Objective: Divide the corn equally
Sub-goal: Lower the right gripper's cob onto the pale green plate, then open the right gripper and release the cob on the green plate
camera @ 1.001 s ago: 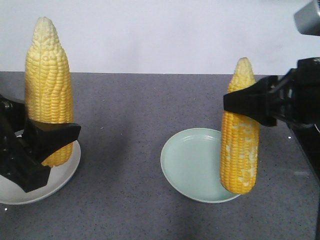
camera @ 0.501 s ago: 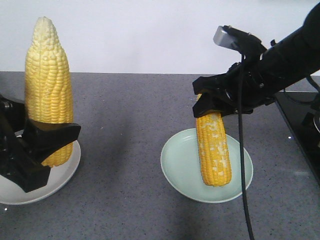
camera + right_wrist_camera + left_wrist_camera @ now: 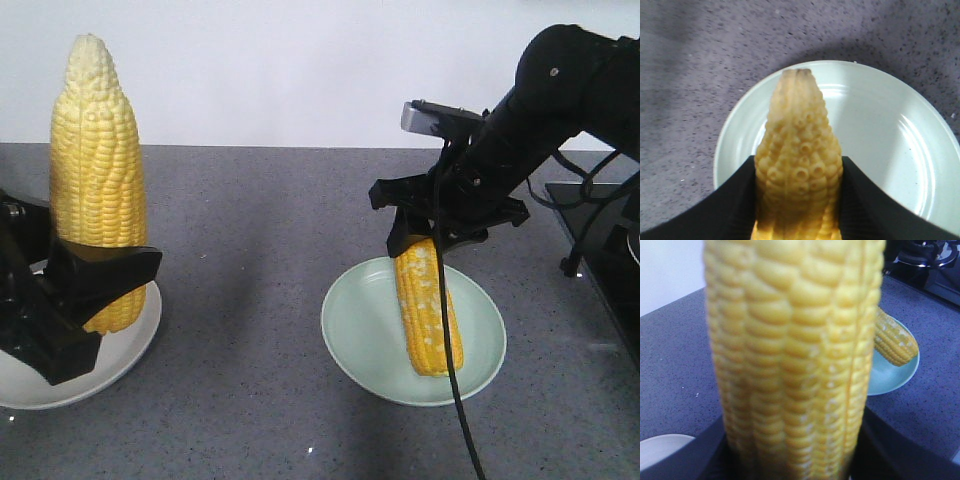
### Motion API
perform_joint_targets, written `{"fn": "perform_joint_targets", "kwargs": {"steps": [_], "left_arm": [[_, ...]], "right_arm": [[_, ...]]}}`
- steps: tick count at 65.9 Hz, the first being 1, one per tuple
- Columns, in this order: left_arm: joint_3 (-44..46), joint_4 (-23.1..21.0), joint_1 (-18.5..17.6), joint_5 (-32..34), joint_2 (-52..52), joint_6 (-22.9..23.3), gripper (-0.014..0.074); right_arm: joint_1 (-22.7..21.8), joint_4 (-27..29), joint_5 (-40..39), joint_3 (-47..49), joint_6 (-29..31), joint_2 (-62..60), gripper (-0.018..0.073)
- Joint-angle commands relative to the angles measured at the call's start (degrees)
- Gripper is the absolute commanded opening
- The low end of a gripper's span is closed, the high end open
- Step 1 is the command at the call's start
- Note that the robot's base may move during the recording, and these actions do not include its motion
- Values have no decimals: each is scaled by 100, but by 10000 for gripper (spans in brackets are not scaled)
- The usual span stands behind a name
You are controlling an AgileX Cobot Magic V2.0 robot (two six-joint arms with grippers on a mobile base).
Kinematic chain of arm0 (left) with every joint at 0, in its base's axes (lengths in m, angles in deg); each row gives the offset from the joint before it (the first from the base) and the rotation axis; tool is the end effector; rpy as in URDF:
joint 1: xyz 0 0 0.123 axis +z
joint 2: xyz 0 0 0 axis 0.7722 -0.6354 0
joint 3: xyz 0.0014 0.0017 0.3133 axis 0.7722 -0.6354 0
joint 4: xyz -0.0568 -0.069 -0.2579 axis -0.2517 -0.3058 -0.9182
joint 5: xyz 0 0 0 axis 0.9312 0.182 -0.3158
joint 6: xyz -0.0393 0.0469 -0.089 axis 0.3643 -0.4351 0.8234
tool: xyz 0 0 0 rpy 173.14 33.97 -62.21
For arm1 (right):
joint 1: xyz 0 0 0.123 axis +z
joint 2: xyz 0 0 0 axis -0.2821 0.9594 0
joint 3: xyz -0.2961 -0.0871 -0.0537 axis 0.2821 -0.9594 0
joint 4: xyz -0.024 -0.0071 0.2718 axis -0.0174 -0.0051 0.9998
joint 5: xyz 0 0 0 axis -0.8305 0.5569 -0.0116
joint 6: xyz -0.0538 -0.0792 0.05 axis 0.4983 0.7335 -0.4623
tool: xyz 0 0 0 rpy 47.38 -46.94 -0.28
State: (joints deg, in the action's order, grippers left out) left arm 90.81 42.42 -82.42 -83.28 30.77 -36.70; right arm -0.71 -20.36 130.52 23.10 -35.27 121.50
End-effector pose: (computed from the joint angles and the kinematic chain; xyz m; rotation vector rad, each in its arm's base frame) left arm 0.1640 -0.1165 0.3982 0.7318 1.9893 -0.4035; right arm 0.3900 0.1441 0.3000 -0.2736 2.8910 0.5280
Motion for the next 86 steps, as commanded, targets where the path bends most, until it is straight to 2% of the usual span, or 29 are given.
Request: {"fn": "perform_joint_targets", "kwargs": {"steps": [1,16,40,54,66,86], "left_arm": [[141,-100,-2,389,97,8,300],[141,-100,-2,389,97,8,300],[141,-100,-2,389,97,8,300],[141,-100,-2,389,97,8,300],[141,-100,-2,389,97,8,300],[141,-100,-2,389,97,8,300]], "right_arm": [[-8,50,-106,184,-100,-85,227],[-8,22,-270,184,-81,267,279],[-8,-282,-371,184,-50,311,513],[34,-350,-210,147,207,-10,536],[443,-531,-666,-468,420,-854,536],[1402,-974,-2108,-2202,403,-2653,536]]}}
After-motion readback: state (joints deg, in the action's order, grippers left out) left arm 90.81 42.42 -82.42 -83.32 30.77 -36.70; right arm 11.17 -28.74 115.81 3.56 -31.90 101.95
